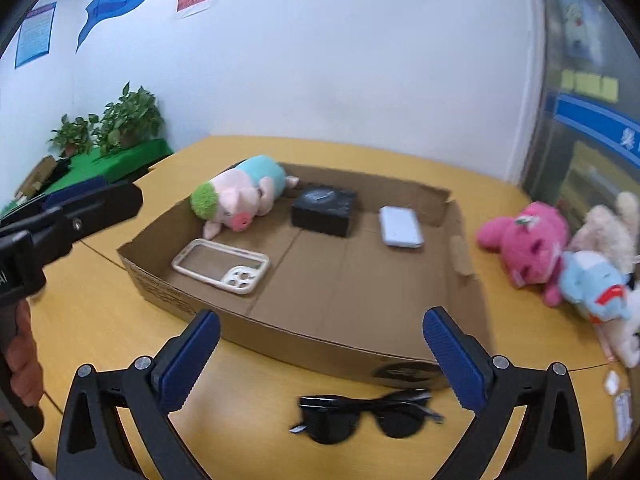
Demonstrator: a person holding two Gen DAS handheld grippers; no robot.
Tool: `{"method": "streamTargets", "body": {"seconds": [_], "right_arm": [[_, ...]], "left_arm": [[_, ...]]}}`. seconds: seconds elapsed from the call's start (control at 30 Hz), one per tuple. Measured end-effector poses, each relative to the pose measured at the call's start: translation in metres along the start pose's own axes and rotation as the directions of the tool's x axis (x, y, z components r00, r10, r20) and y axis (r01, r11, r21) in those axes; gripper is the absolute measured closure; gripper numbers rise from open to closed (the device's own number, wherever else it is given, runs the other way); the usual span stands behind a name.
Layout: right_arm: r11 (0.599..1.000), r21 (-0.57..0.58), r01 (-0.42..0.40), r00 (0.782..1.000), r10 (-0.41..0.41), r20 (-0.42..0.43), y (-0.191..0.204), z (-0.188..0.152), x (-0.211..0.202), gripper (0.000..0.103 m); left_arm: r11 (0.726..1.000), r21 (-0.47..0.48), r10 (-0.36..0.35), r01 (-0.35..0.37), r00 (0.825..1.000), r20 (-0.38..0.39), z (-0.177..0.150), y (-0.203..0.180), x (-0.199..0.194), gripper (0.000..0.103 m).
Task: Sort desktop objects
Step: 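Carry the phone case with the right tool and release it in the box, then move the right tool down to the black sunglasses on the table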
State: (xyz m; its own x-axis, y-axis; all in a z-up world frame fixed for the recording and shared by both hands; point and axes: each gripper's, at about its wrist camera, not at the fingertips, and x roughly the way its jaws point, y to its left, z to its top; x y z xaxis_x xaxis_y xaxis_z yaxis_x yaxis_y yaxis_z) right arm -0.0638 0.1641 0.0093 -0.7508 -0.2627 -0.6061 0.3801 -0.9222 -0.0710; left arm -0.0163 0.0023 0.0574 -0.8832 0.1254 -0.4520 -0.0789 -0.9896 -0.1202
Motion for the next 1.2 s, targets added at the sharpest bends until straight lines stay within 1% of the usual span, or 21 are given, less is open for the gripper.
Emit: {"method": "streamTargets", "body": {"seconds": [0.13, 0.23, 0.3, 0.43, 0.53, 0.63, 0.7, 0.8, 0.87, 0.97, 1.07, 1.2], "right_arm": [[1.0, 0.008, 0.003, 1.0, -0.004, 0.014, -0.013, -0.005, -0.016, 0.0], [0.999, 0.019, -0.028, 0.999, 0.028, 0.022, -0.019, -0.008, -0.02, 0.0], [0.998, 0.017, -0.065, 0.998, 0.065, 0.02, -0.023, -0.011, -0.02, 0.0], [0.995, 0.004, -0.095, 0.995, 0.095, -0.018, -0.03, -0.022, -0.014, 0.0], [0.989, -0.008, -0.147, 0.988, 0.146, -0.038, -0.036, -0.034, -0.009, 0.0], [0.973, 0.013, -0.23, 0.971, 0.23, -0.064, -0.051, -0.05, -0.003, 0.0], [0.96, 0.044, -0.276, 0.956, 0.279, -0.094, -0.067, -0.062, 0.007, 0.0], [0.953, 0.085, -0.291, 0.937, 0.302, -0.177, -0.096, -0.081, 0.032, 0.0], [0.943, 0.122, -0.309, 0.921, 0.329, -0.208, -0.113, -0.091, 0.049, 0.0], [0.92, 0.194, -0.341, 0.896, 0.381, -0.23, -0.131, -0.103, 0.074, 0.0], [0.9, 0.232, -0.368, 0.872, 0.421, -0.249, -0.131, -0.113, 0.094, 0.0], [0.875, 0.24, -0.421, 0.846, 0.474, -0.243, -0.11, -0.122, 0.098, 0.0]], "left_arm": [[1.0, -0.004, 0.002, -0.002, 1.0, -0.023, -0.004, -0.006, -0.001, 0.023], [1.0, -0.004, -0.002, 0.002, 1.0, -0.03, -0.006, -0.01, -0.005, 0.023], [1.0, 0.005, 0.002, -0.002, 1.0, -0.031, -0.008, -0.014, -0.008, 0.023], [1.0, 0.013, -0.009, 0.009, 0.999, -0.047, -0.013, -0.018, -0.012, 0.023], [1.0, 0.011, -0.026, 0.027, 0.997, -0.071, -0.021, -0.02, -0.011, 0.023], [0.999, 0.015, -0.032, 0.034, 0.994, -0.104, -0.034, -0.02, -0.008, 0.023], [0.999, 0.005, -0.047, 0.048, 0.989, -0.139, -0.046, -0.018, -0.004, 0.023], [0.999, -0.01, -0.054, 0.053, 0.979, -0.199, -0.064, -0.015, 0.004, 0.023], [0.997, -0.036, -0.068, 0.061, 0.97, -0.233, -0.075, -0.011, 0.009, 0.023], [0.995, -0.074, -0.085, 0.068, 0.961, -0.262, -0.088, -0.007, 0.013, 0.023], [0.993, -0.097, -0.098, 0.072, 0.951, -0.295, -0.098, -0.005, 0.017, 0.023], [0.991, -0.116, -0.1, 0.066, 0.943, -0.316, -0.104, 0.001, 0.02, 0.023]]}}
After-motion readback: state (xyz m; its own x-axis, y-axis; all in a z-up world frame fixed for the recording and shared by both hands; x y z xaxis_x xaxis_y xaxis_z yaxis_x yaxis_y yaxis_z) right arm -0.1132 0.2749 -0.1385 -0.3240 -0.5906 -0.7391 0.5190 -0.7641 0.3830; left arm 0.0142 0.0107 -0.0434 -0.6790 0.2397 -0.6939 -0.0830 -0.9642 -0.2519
